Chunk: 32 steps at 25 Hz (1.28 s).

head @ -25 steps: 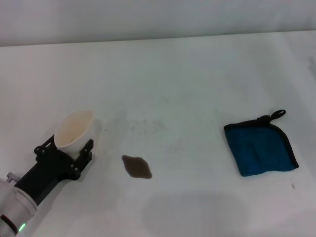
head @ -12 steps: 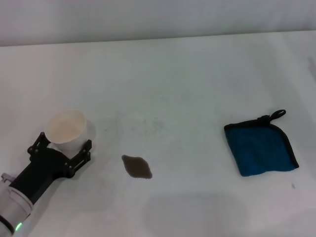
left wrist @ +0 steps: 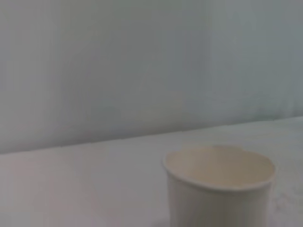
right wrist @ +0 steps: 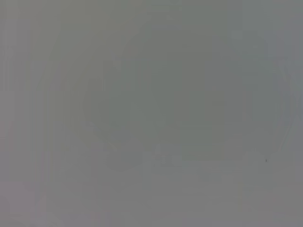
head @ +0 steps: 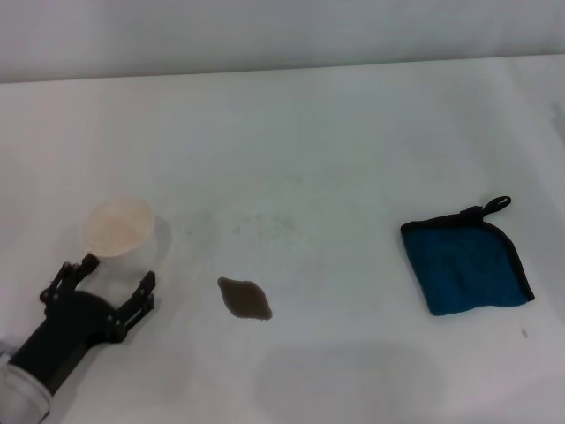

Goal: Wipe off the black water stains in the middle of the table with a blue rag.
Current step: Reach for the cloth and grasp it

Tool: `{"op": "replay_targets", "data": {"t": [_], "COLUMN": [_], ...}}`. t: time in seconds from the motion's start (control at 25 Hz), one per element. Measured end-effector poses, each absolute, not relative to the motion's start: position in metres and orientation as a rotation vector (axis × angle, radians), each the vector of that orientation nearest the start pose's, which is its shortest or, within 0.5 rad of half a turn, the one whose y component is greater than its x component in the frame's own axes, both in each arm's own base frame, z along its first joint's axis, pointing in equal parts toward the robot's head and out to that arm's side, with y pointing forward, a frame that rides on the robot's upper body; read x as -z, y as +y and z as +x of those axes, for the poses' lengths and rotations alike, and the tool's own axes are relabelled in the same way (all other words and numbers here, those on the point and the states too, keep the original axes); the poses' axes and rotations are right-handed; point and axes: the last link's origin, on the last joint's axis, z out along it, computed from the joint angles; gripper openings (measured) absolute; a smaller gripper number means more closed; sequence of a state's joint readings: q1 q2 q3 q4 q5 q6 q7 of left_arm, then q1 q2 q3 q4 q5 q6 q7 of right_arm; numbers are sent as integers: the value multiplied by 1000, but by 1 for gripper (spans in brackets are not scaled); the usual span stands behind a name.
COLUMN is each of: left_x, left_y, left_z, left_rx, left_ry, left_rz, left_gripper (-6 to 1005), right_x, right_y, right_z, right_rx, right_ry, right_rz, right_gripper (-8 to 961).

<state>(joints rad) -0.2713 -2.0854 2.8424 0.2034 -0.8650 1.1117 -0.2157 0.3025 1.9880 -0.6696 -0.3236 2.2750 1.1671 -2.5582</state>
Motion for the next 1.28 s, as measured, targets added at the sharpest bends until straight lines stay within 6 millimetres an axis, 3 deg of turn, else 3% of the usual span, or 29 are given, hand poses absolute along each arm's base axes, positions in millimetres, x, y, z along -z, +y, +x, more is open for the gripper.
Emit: {"op": "replay_targets", "data": {"t": [0.2, 0.4, 0.6, 0.76, 1.04, 1.16, 1.28], "left_x": [92, 72, 49, 37, 24, 19, 14], "left_y": [210, 184, 175, 180, 202, 210, 218], "left_z": [-346, -357, -371, -374, -367, -363, -357], "left_rx": [634, 686, 674, 679, 717, 738, 763], "left_ry": [-670, -689, -664, -629, -536, -494, -450], "left_rz": [-2026, -1884, -1767, -1722, -1711, -1716, -1720], "left_gripper": [879, 880, 880, 879, 879, 878, 878], "right_x": [-109, -118, -134, -150, -169, -176, -179], "right_y": [313, 314, 325, 341, 365, 367, 365], "right_z": [392, 395, 414, 413, 374, 343, 329], "right_rx": [-676, -723, -781, -793, -824, -784, -713], "right_ry": [524, 590, 946, 1139, 1417, 1483, 1513], "right_rz": [-1489, -1451, -1344, -1370, -1671, -1888, -1978], "right_gripper": [721, 720, 720, 720, 720, 720, 721]}}
